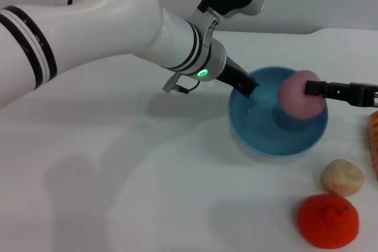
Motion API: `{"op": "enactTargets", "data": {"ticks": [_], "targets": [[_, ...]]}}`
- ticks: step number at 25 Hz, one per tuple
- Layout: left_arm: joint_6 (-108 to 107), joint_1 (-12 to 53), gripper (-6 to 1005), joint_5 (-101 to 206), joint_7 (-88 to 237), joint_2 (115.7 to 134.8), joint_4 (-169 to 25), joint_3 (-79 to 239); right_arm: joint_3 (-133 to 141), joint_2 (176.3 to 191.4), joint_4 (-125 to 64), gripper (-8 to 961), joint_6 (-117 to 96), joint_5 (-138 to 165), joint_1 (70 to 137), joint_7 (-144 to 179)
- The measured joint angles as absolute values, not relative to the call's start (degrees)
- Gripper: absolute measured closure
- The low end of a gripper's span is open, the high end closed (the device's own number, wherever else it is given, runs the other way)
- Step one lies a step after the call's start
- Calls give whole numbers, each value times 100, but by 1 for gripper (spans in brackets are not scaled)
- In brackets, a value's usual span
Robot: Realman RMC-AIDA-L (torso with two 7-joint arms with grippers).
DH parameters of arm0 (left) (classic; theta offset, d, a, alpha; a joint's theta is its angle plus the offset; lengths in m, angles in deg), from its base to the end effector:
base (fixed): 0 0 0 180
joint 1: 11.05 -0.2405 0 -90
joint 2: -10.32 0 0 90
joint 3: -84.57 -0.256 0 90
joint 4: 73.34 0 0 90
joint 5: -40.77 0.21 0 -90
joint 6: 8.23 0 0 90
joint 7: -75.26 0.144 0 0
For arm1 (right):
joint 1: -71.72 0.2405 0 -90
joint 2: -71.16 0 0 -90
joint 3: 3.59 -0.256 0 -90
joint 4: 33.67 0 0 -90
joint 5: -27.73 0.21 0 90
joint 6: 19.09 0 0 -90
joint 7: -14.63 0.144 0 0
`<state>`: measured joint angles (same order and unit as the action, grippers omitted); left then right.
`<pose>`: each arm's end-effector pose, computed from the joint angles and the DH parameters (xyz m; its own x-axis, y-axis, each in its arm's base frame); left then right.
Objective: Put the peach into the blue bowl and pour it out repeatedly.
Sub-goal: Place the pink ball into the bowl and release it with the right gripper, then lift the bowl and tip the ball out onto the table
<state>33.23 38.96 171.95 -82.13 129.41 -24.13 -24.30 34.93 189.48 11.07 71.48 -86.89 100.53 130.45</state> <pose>-0.1187 0.3994 -0.1238 0.8639 0.5026 0.0330 0.4610 -0.7625 -0.4539 0.2637 0.3360 0.0287 0.4234 -0.7356 -0.5288 -0.8292 -0.5498 0.1009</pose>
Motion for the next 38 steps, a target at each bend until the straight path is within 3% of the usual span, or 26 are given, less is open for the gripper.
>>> {"op": "enactTargets", "data": {"ticks": [9, 14, 20, 24, 28, 38], "targets": [[3281, 3849, 1001, 17196, -8218, 12940, -2415, -2441, 3461, 18947, 1079, 610, 7088, -8660, 9950, 12897], [3241, 3813, 1000, 17217, -8219, 12935, -2450, -2442, 3220, 18945, 1072, 444, 7047, -8328, 9723, 12538], [3000, 3752, 1000, 17244, -8190, 12894, -2434, -2374, 2598, 18927, 1270, 443, 6691, -8241, 9220, 11668], [2644, 3752, 1000, 17305, -8119, 12901, -2469, -2440, 2060, 18993, 1041, 379, 6366, -7957, 8946, 10394], [2253, 3730, 1000, 17376, -8062, 12912, -2461, -2523, 1585, 18989, 234, 315, 5894, -7543, 8760, 9016], [1351, 3745, 1001, 19136, -7925, 12930, -1867, -3311, 1135, 18999, -2035, 322, 6409, -4946, 8140, 5264]]}}
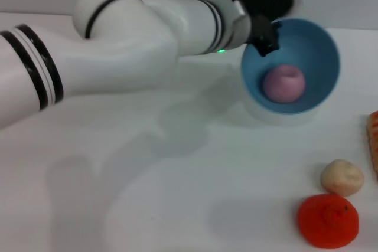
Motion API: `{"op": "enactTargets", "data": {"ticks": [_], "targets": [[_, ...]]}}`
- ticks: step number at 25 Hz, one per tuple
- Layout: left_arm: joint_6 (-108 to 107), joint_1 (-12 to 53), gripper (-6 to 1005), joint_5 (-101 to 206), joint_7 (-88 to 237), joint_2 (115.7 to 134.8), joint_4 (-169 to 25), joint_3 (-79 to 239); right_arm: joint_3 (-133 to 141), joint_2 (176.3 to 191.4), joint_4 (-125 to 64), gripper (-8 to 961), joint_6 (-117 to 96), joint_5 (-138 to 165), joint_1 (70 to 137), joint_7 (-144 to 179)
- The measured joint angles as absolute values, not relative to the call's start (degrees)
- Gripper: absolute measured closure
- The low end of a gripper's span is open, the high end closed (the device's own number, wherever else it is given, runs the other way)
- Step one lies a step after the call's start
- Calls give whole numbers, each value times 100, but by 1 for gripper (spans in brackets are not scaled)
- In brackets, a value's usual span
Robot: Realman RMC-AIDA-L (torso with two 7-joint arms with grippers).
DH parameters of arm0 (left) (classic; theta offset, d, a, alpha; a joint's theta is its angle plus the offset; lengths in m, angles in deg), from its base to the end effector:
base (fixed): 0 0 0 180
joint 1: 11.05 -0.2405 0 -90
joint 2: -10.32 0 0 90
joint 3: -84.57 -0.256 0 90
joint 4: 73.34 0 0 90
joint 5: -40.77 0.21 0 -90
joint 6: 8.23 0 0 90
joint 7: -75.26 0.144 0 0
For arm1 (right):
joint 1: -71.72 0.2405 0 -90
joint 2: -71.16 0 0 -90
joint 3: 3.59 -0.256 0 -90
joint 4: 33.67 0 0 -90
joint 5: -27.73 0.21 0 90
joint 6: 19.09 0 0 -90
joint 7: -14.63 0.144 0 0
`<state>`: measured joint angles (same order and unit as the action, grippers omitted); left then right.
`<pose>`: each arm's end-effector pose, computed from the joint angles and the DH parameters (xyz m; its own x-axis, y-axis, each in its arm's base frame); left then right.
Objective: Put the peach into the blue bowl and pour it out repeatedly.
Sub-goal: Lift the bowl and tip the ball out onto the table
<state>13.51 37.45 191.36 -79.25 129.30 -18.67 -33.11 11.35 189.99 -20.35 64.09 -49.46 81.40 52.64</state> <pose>-0.0813 0.4124 -0.1216 0.9996 -0.0117 -0.0250 -0.0251 -0.7608 -0.6485 0.4005 0.2267 0.0529 0.5917 0.0344 -0.8055 -0.7973 -0.1231 -0.5909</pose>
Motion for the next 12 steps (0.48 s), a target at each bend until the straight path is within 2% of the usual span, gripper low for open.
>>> {"op": "enactTargets", "data": {"ticks": [12], "targets": [[45, 3478, 1001, 20603, -6989, 12940, -1448, -4255, 1227, 19000, -2607, 331, 7366, -5203, 8075, 5233]]}}
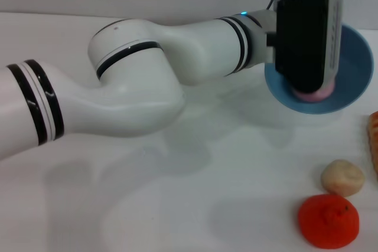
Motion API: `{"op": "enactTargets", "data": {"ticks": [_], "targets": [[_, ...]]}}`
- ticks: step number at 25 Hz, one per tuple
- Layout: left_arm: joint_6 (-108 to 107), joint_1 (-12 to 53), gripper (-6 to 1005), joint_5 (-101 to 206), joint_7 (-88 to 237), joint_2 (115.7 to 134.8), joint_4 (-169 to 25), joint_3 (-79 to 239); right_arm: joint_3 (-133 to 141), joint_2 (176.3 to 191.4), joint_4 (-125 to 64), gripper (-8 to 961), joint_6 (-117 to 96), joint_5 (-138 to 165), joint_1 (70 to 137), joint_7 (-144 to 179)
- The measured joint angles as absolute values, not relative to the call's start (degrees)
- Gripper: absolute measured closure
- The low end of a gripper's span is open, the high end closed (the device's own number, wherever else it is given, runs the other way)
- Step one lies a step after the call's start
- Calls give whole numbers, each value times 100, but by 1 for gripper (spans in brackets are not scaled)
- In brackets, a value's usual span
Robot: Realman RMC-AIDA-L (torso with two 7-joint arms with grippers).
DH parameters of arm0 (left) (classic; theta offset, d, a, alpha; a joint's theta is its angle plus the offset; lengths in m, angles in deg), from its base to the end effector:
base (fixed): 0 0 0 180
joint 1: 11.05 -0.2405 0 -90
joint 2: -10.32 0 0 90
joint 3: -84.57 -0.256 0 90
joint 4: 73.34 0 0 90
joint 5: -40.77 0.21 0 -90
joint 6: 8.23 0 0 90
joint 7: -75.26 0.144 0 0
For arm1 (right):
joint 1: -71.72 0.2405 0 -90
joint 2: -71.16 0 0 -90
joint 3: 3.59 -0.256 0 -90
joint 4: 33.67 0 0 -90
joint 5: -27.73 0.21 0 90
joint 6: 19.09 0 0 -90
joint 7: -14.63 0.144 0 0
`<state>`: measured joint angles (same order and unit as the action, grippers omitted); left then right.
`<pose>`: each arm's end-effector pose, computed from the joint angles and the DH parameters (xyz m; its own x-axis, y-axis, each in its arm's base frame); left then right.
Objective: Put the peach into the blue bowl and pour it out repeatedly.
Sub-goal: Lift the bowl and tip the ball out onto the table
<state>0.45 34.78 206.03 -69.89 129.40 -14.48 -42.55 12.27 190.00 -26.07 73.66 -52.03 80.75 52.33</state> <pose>-0.0530 0.3825 -0.1384 0.8449 -0.4980 -0.1951 -0.4942 -0.5873 -0.6410 0.3746 0.2118 0.0316 0.5031 0.0879 -0.8597 -0.8218 -0.2591 -0.5075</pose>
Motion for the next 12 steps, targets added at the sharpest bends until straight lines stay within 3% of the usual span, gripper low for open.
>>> {"op": "enactTargets", "data": {"ticks": [12], "targets": [[-655, 3066, 1001, 20622, -4251, 12940, -1433, -4399, 1078, 19006, -2705, 340, 7226, -5136, 8001, 5269]]}}
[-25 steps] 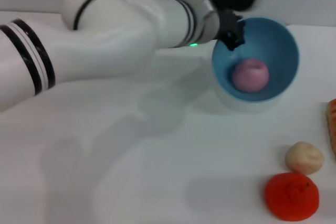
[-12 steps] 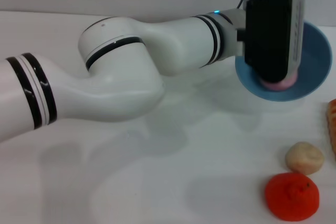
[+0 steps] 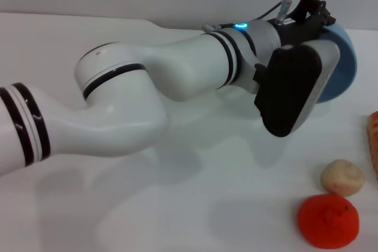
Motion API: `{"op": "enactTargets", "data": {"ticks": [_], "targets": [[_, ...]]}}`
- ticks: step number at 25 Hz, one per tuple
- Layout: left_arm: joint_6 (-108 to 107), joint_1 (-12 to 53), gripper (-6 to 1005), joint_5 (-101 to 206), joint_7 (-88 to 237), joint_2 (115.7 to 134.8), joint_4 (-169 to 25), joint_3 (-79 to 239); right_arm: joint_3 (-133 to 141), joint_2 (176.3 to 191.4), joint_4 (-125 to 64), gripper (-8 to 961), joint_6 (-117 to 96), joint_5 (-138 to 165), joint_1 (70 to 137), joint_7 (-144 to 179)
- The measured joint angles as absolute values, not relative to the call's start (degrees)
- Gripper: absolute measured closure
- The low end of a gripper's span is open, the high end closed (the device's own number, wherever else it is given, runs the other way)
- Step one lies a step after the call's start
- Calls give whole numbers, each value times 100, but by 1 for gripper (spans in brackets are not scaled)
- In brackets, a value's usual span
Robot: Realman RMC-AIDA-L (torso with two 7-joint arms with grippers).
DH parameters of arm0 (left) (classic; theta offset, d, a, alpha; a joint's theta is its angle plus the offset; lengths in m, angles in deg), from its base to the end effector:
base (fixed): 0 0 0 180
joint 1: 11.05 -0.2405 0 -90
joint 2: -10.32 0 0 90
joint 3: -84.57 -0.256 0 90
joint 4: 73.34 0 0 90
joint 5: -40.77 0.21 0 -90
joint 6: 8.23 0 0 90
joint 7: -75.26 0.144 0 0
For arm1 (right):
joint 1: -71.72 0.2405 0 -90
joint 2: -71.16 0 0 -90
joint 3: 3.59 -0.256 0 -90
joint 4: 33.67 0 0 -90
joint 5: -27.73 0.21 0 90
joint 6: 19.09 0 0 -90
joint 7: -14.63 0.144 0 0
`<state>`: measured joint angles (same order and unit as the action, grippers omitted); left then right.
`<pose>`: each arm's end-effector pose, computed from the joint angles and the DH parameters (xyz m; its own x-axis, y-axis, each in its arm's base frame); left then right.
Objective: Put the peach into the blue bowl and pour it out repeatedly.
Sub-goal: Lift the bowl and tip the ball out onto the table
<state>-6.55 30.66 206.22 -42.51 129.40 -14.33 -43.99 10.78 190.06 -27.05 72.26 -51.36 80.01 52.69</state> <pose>-0.0634 0.3713 -0.1391 0.5424 -0.7256 -0.4235 -0.7935 -0.2768 -0.5421 0.3821 0.2068 0.0316 0.4859 0.0757 -0.8708 -0.8475 -0.2027 -0.4905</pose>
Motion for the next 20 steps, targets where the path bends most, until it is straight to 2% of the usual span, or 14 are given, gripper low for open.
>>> {"op": "enactTargets", "data": {"ticks": [20], "targets": [[-2543, 2298, 1001, 20579, -2908, 12941, -1583, -4692, 976, 18999, -2911, 355, 7090, -5116, 8070, 5067]]}}
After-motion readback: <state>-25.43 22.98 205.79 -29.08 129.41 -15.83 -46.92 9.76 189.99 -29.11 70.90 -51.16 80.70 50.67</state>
